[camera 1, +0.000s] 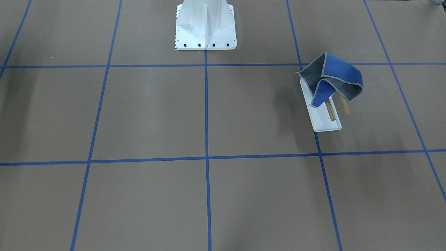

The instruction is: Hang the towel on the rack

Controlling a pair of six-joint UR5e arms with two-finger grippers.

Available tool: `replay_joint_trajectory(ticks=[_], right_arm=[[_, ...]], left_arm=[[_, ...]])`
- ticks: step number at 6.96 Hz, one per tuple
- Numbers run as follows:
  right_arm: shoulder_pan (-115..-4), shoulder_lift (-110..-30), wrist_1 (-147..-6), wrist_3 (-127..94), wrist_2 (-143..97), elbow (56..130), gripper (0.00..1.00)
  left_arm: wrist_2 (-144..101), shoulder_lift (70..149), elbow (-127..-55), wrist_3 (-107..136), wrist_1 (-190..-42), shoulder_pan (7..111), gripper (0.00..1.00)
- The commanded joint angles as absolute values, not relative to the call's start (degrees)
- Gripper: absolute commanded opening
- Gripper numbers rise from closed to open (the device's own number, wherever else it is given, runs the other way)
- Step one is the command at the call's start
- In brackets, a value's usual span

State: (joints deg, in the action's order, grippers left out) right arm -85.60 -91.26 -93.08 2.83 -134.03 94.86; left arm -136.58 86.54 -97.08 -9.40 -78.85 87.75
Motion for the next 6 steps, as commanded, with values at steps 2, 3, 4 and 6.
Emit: replay_joint_trajectory(ticks=[2,3,4,6], right_arm=[[-85.6,-91.1,-93.1,2.7,-134.0,95.0,1.00],[-85.5,-91.1,-93.1,2.7,-134.1,95.0,1.00],[-85.6,-91.1,-93.1,2.7,-134.1,95.0,1.00],[-85.5,-91.1,-93.1,2.7,-134.1,95.0,1.00]], left_arm=[[-137.0,85.5,-96.6,-9.4,-80.1,87.8,0.98],[-137.0,85.5,-96.6,-9.4,-80.2,87.8,0.98],[-137.0,84.5,-96.4,-9.3,-82.2,87.8,0.98],[-137.0,83.8,-96.4,-7.4,-84.5,87.8,0.98]])
